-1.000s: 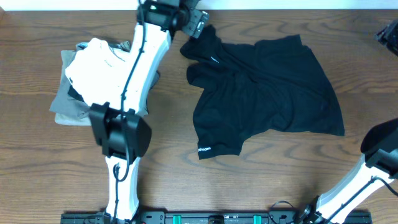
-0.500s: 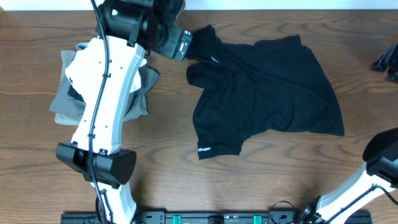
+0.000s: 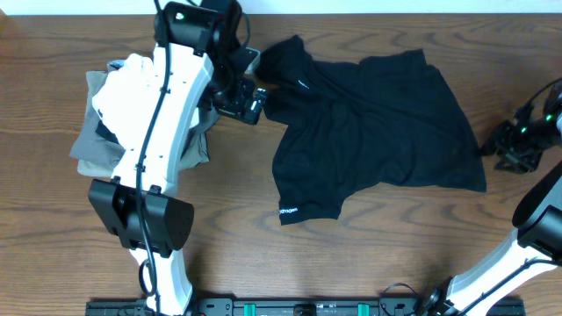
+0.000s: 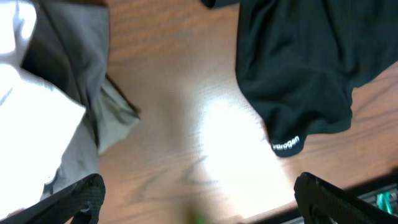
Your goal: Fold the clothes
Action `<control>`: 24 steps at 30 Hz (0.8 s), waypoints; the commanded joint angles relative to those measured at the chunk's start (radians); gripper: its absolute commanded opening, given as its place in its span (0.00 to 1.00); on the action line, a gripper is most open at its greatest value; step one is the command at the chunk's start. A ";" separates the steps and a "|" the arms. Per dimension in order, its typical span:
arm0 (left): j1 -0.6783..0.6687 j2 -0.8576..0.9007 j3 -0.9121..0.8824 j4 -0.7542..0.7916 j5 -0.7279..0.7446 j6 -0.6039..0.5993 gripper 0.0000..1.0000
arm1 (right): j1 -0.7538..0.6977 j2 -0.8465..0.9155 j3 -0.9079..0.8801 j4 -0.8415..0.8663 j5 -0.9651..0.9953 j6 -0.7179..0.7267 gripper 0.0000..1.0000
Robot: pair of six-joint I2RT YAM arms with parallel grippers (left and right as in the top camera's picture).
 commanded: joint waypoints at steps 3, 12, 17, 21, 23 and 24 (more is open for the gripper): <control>0.031 -0.003 -0.061 0.002 0.066 -0.016 0.99 | -0.009 -0.005 -0.127 0.108 0.006 -0.002 0.49; 0.027 -0.002 -0.290 0.096 0.180 -0.012 1.00 | -0.036 -0.005 -0.237 0.180 0.006 0.068 0.23; 0.011 -0.002 -0.422 0.179 0.185 -0.013 0.99 | -0.039 -0.016 -0.204 0.167 -0.012 0.071 0.02; -0.015 -0.002 -0.510 0.230 0.236 -0.012 0.98 | -0.041 -0.056 -0.137 0.103 -0.021 0.063 0.01; -0.036 -0.002 -0.548 0.260 0.245 -0.013 0.98 | -0.044 -0.092 -0.098 0.069 -0.021 0.063 0.01; -0.048 -0.002 -0.565 0.277 0.244 -0.012 0.98 | -0.044 -0.110 -0.085 0.057 -0.020 0.063 0.01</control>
